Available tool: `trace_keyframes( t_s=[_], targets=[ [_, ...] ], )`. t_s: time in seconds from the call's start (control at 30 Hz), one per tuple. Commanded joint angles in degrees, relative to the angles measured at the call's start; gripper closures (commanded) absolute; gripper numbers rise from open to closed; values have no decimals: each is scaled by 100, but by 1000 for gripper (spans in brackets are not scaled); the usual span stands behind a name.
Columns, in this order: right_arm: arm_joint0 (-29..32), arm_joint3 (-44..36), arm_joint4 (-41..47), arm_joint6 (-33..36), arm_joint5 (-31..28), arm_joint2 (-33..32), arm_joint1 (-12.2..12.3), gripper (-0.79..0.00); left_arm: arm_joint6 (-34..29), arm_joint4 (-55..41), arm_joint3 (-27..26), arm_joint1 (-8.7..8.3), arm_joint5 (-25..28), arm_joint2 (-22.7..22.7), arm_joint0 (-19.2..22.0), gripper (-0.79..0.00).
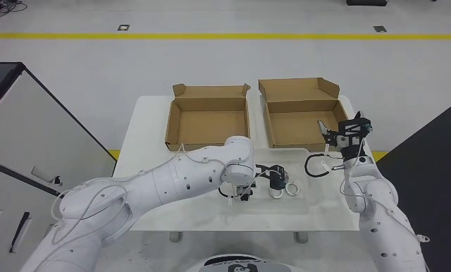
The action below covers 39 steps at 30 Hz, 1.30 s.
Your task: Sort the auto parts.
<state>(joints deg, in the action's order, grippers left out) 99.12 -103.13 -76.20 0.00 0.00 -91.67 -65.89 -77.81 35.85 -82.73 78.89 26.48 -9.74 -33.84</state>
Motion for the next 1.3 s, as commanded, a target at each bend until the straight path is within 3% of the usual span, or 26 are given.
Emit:
trace_keyframes(
  t_s=[0.0, 0.63, 0.8, 0.87, 0.97, 1.1, 1.27],
  targets=[
    [0, 0, 0, 0, 0, 0, 0, -785, 22, 9, 17, 6, 21, 0, -9, -329],
    [0, 0, 0, 0, 0, 0, 0, -785, 47, 100, 252, 118, 47, 0, -94, -311],
    [0, 0, 0, 0, 0, 0, 0, -785, 77, 104, 304, 134, 77, 0, -105, -256],
    [0, 0, 0, 0, 0, 0, 0, -785, 87, 105, 327, 145, 87, 0, -114, -185],
    [0, 0, 0, 0, 0, 0, 0, -785, 116, 118, 360, 161, 116, 0, -135, 0],
    [0, 0, 0, 0, 0, 0, 0, -785, 149, 101, 367, 173, 149, 0, -127, 0],
    [0, 0, 0, 0, 0, 0, 0, -785, 118, -389, 171, 62, 116, -68, 263, 0]
  ],
)
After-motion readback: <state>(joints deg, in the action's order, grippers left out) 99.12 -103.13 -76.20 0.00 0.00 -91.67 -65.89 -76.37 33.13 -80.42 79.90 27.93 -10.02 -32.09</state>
